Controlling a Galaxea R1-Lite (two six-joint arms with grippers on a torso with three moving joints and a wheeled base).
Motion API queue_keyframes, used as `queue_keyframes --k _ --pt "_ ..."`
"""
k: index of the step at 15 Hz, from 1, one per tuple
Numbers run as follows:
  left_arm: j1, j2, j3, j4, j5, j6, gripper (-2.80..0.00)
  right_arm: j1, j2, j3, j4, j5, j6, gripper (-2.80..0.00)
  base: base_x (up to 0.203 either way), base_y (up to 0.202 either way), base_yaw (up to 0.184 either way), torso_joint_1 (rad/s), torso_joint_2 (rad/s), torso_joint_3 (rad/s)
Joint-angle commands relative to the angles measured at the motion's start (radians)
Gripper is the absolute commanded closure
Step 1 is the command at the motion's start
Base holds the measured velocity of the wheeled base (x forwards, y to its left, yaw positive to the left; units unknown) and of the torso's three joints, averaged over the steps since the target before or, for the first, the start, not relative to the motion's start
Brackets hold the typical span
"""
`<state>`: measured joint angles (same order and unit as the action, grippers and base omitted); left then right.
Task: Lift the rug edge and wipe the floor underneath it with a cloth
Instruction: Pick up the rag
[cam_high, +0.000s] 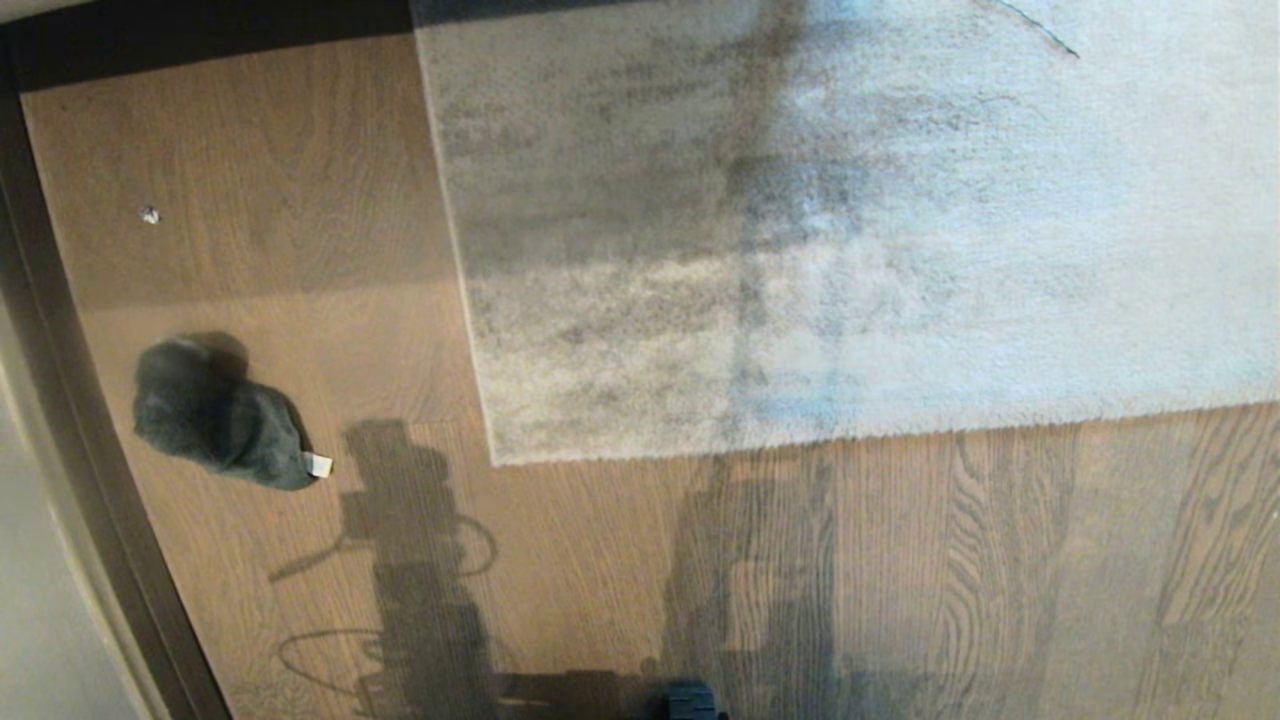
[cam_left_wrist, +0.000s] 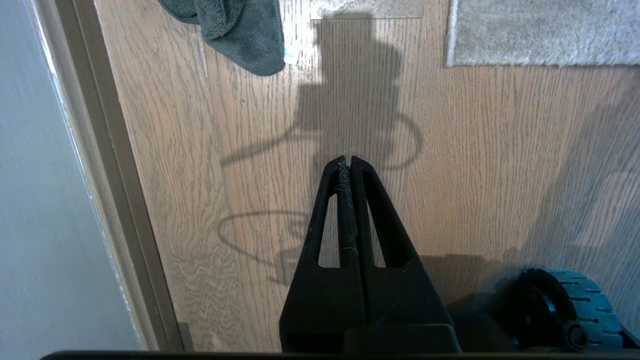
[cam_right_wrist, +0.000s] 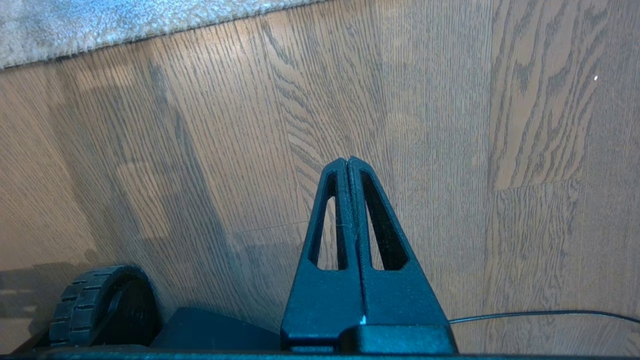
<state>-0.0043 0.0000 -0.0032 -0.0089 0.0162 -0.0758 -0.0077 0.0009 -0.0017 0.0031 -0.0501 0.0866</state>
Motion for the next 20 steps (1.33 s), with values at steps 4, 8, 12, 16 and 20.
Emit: queue_keyframes --k 4,8,12,16,20 --pt "0.0 0.0 0.0 0.0 0.001 -0.001 0.0 0.0 0.001 0.002 0.0 0.0 0.001 0.0 0.0 0.0 0.0 0.0 0.0 0.0" --pt "0.0 0.0 0.0 0.0 0.001 -0.001 0.0 0.0 0.001 0.0 0.0 0.0 0.002 0.0 0.0 0.0 0.0 0.0 0.0 0.0" --pt "0.0 0.0 0.0 0.0 0.0 0.001 0.0 0.0 0.001 0.0 0.0 0.0 0.001 0.0 0.0 0.0 0.0 0.0 0.0 0.0" --pt "0.0 0.0 0.0 0.001 -0.001 0.001 0.0 0.0 0.001 0.0 0.0 0.0 0.001 0.0 0.0 0.0 0.0 0.0 0.0 0.0" --pt "0.0 0.0 0.0 0.001 0.001 0.001 0.0 0.0 0.001 0.0 0.0 0.0 0.001 0.0 0.0 0.0 0.0 0.0 0.0 0.0"
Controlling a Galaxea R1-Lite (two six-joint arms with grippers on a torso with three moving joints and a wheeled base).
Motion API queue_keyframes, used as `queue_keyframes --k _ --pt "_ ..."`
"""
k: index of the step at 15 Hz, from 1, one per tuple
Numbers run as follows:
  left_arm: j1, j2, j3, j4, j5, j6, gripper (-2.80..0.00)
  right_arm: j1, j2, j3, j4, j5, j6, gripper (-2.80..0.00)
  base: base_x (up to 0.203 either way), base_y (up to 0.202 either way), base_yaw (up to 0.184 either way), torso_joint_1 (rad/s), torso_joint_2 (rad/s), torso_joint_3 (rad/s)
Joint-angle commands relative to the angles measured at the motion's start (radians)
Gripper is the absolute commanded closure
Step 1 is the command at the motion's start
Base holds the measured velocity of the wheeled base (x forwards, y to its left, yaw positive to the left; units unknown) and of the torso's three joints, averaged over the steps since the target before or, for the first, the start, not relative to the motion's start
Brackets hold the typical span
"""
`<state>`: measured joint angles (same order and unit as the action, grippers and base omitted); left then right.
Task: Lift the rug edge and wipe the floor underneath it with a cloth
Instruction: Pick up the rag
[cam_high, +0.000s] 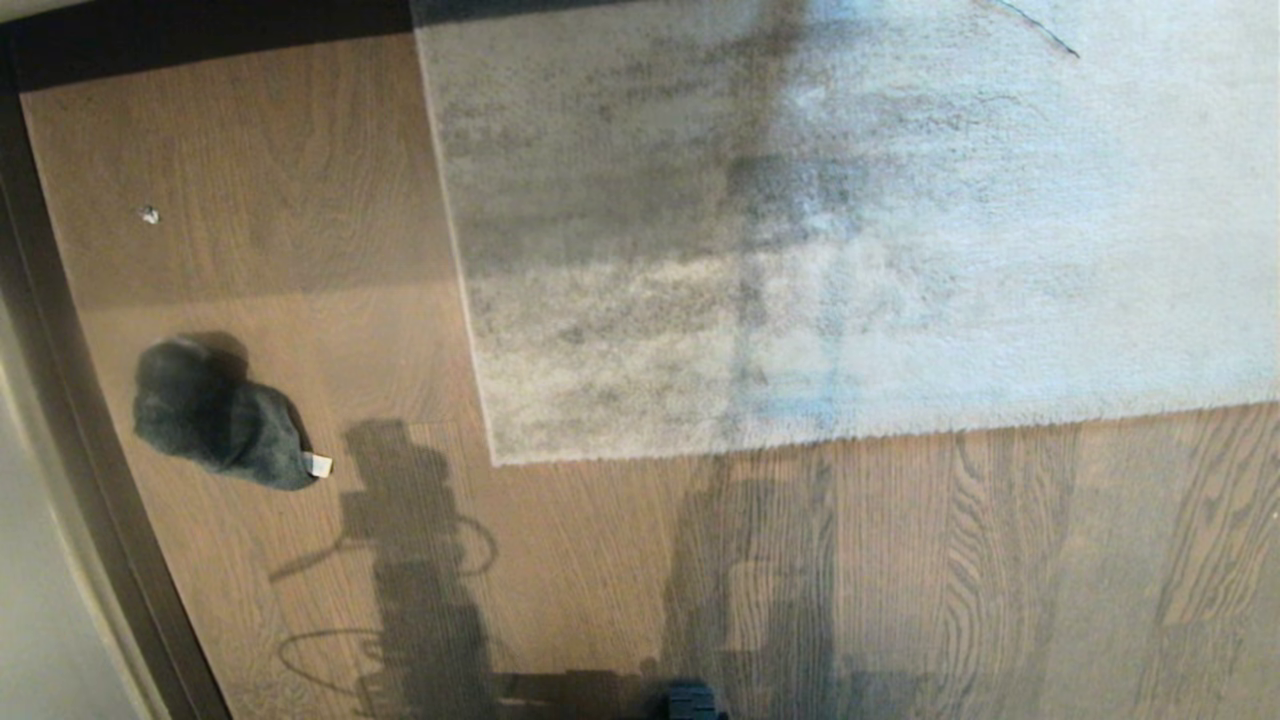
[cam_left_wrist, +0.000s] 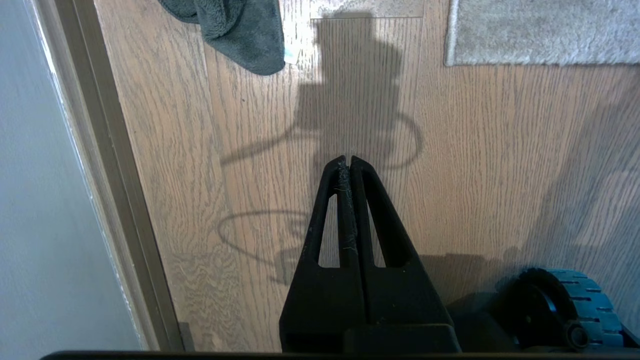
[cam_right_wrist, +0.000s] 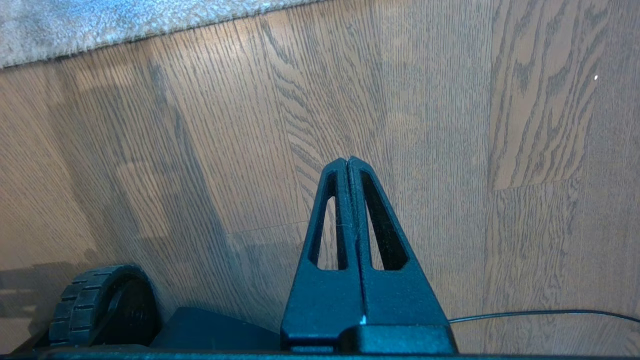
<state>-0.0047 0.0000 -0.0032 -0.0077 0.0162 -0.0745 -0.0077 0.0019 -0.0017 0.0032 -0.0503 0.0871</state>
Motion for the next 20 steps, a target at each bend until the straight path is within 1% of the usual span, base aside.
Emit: queue_keyframes --k 1,10,16,18,20 --pt "0.0 0.0 0.0 -0.001 -0.001 -0.001 0.0 0.0 0.0 0.0 0.0 0.0 0.0 0.0 0.0 0.0 0.0 0.0 0.0 0.0" --pt "0.002 0.0 -0.001 0.001 0.001 -0.002 0.0 0.0 0.0 0.0 0.0 0.0 0.0 0.0 0.0 0.0 0.0 0.0 0.0 0.0" --pt "0.002 0.011 -0.021 0.025 0.006 -0.002 0.0 0.0 -0.001 0.0 0.0 0.0 0.0 0.0 0.0 0.0 0.0 0.0 0.0 0.0" --pt "0.0 0.124 -0.08 0.021 0.013 -0.012 0.0 0.0 -0.002 0.001 0.0 0.0 0.0 0.0 0.0 0.0 0.0 0.0 0.0 0.0" --pt "-0.001 0.329 -0.158 -0.009 0.035 -0.026 0.0 0.0 -0.001 0.0 0.0 0.0 0.0 0.0 0.0 0.0 0.0 0.0 0.0 0.0"
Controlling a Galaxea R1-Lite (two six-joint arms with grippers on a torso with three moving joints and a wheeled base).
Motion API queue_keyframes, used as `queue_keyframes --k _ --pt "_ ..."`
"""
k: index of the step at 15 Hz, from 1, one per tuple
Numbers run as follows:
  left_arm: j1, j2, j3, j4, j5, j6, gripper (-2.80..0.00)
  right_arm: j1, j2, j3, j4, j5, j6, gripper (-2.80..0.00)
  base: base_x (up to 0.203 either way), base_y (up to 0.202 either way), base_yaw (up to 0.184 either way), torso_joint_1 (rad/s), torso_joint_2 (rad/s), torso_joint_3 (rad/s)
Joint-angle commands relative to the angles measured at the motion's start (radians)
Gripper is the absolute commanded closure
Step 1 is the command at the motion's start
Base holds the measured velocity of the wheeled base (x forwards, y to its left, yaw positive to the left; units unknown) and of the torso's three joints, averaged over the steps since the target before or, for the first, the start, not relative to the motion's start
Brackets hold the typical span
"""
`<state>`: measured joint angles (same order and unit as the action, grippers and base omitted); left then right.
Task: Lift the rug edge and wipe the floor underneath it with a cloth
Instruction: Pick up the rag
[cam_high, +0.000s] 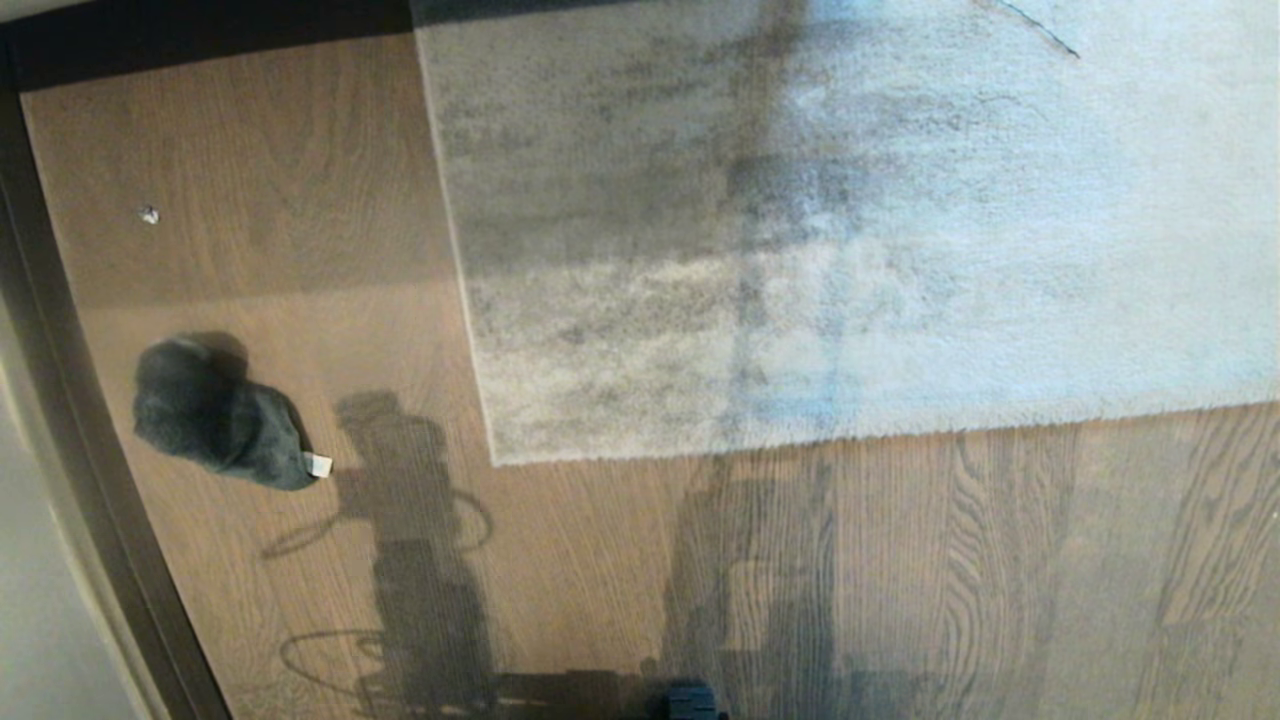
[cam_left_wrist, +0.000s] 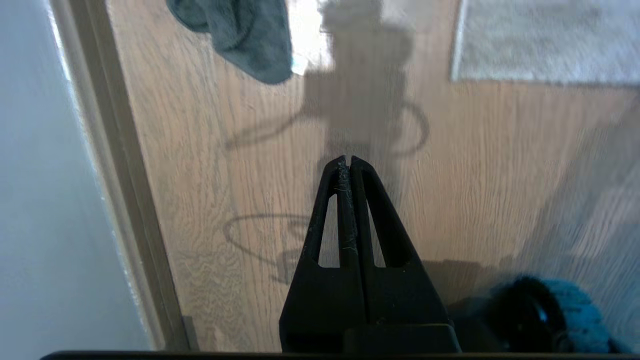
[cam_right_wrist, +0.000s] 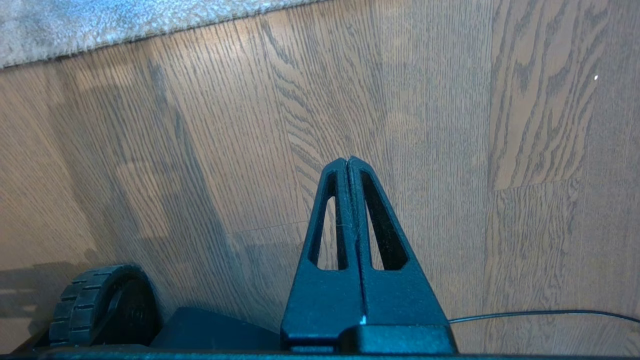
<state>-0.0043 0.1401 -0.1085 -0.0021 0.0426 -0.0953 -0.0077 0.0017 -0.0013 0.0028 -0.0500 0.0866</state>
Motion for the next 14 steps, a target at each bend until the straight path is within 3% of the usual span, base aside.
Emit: queue_keyframes --k 1,6,10,14 --pt "-0.001 0.286 -0.084 -0.046 0.023 -0.011 0.0 0.0 -0.008 0.0 0.0 -0.001 0.001 0.0 0.0 0.0 0.0 0.0 0.0 0.0" --pt "0.022 0.706 -0.21 -0.367 0.147 -0.027 0.0 0.0 0.0 0.001 0.0 -0.001 0.001 0.0 0.0 0.0 0.0 0.0 0.0 0.0" --pt "0.146 0.81 -0.301 -0.425 0.172 -0.003 0.0 0.0 0.0 0.0 0.0 -0.001 0.001 0.0 0.0 0.0 0.0 0.0 0.0 0.0" --pt "0.246 0.906 -0.321 -0.514 0.171 0.03 0.0 0.0 0.0 0.0 0.0 -0.001 0.001 0.0 0.0 0.0 0.0 0.0 0.0 0.0"
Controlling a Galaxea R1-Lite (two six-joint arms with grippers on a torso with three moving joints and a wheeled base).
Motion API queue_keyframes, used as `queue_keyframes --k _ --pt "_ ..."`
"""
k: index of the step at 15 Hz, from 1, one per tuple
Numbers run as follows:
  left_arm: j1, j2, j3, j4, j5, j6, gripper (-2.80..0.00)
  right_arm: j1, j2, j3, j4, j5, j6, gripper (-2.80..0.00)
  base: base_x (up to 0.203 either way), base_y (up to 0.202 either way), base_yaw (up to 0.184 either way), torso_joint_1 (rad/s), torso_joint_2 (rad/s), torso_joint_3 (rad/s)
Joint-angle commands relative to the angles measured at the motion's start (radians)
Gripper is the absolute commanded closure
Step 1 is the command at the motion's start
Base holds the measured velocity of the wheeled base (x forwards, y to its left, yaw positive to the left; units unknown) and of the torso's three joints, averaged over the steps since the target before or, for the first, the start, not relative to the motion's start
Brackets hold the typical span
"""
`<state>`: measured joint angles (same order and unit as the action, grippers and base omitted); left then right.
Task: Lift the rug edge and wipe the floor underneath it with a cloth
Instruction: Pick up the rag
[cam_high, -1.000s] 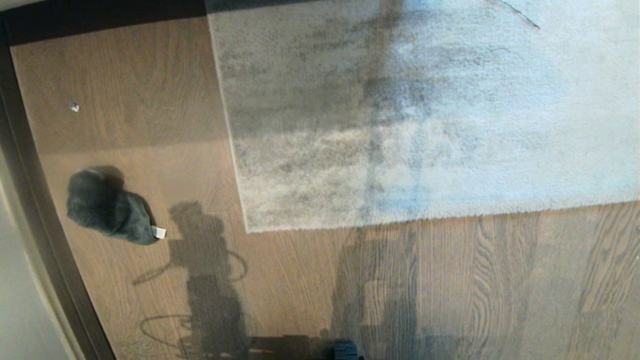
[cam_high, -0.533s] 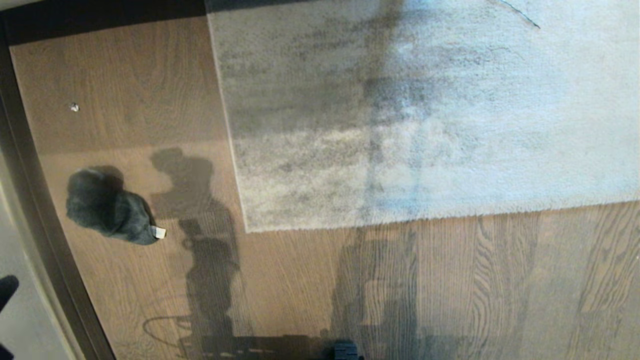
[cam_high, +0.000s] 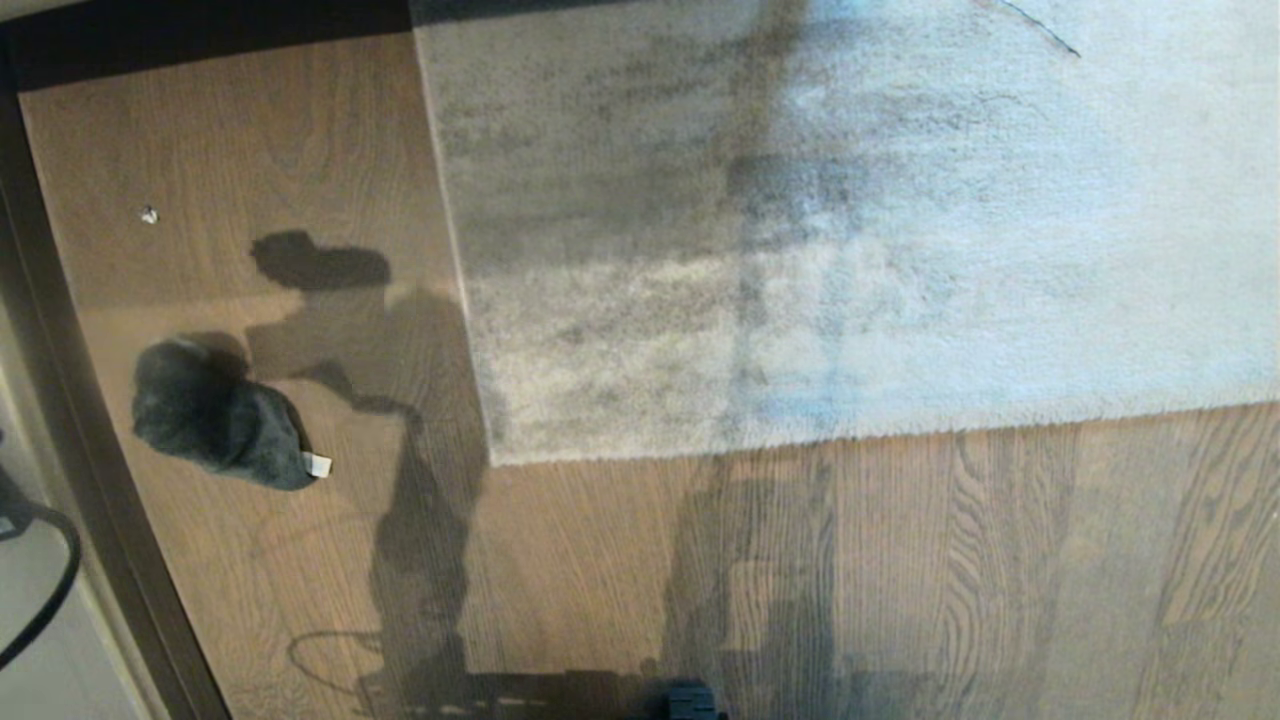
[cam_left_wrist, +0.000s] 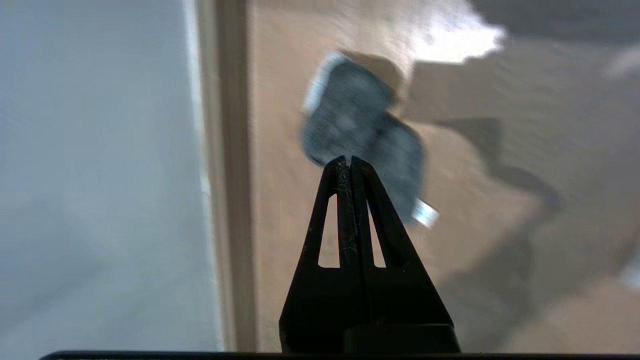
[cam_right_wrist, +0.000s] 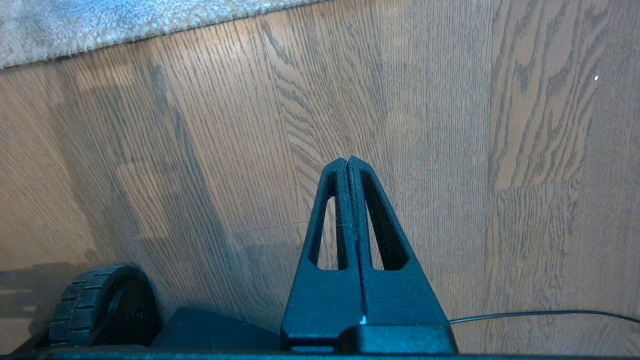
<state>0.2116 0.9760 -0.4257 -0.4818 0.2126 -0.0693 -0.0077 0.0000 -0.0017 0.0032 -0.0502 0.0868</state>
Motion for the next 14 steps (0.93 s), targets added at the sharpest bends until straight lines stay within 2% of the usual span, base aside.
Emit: queue_keyframes --k 1,2,4,8,11,14 --pt "0.043 0.103 -0.003 -0.072 0.001 0.01 0.0 0.0 0.001 0.0 0.0 0.0 0.001 0.0 0.0 0.0 0.0 0.0 0.0 0.0" --pt "0.05 0.138 -0.002 -0.111 0.001 0.015 -2.8 0.0 0.002 0.0 0.0 0.0 0.001 0.0 0.0 0.0 0.0 0.0 0.0 0.0" --pt "0.052 0.191 0.018 -0.175 -0.001 0.018 -2.8 0.0 0.0 0.0 0.0 0.0 0.002 0.0 0.0 0.0 0.0 0.0 0.0 0.0" --pt "0.05 0.248 0.042 -0.19 -0.009 0.02 -2.8 0.0 0.002 0.0 0.0 0.0 0.001 0.0 0.0 0.0 0.0 0.0 0.0 0.0" --pt "0.045 0.281 0.032 -0.194 -0.079 0.014 -2.8 0.0 0.002 0.001 0.0 0.0 0.001 0.0 0.0 0.0 0.0 0.0 0.0 0.0" --pt "0.042 0.339 0.039 -0.252 -0.103 0.015 -2.8 0.0 0.002 0.0 0.0 0.0 0.001 0.0 0.0 0.0 0.0 0.0 0.0 0.0"
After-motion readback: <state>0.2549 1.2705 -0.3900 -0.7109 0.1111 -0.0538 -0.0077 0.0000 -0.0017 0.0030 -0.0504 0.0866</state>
